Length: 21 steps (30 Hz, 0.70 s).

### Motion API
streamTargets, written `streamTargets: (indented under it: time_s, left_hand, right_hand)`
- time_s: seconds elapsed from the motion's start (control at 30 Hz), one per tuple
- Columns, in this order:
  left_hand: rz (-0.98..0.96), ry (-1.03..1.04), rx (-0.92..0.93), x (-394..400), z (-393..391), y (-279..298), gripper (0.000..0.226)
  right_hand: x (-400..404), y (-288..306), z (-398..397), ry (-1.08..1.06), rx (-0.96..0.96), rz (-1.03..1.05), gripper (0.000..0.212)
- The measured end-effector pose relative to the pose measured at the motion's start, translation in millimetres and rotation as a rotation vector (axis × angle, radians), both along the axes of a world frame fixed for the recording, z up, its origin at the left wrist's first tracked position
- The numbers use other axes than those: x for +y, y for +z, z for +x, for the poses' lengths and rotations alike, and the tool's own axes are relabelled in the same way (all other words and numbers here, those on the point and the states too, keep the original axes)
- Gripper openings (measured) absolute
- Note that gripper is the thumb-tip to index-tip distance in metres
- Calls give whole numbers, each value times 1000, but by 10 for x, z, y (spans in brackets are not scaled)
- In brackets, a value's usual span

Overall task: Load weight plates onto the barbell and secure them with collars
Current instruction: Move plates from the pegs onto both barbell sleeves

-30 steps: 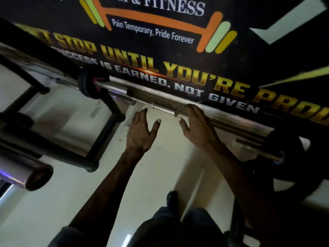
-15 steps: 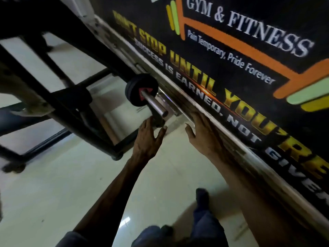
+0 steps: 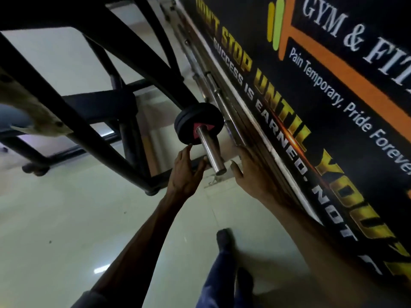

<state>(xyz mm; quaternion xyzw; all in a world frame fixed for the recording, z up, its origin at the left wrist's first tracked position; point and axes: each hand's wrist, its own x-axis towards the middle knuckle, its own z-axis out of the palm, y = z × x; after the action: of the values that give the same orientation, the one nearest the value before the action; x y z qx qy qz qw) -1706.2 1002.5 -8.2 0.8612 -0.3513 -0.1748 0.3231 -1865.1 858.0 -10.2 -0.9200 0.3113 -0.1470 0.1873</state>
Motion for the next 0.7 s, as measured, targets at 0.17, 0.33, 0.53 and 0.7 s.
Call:
streamTargets:
  time_s: [0.17,0.33,0.53,0.7]
  left_hand:
    - [-67,60,25,-481,566,-440,63]
    - [-85,182,-76,-935,1138,-886,66]
    - [-82,166,-126,-1150,1445,-1198,74]
    - [-172,245,-172,-1107,1428,-1280,61]
  right_hand:
    - [-517,-359,677,44,34,54,44]
    - [-1026,-757,1373,66,61,103,61]
    - [-1457,-1159,1995,98,82,148,78]
    - [-1472,-1326,2039,41,-80,232,69]
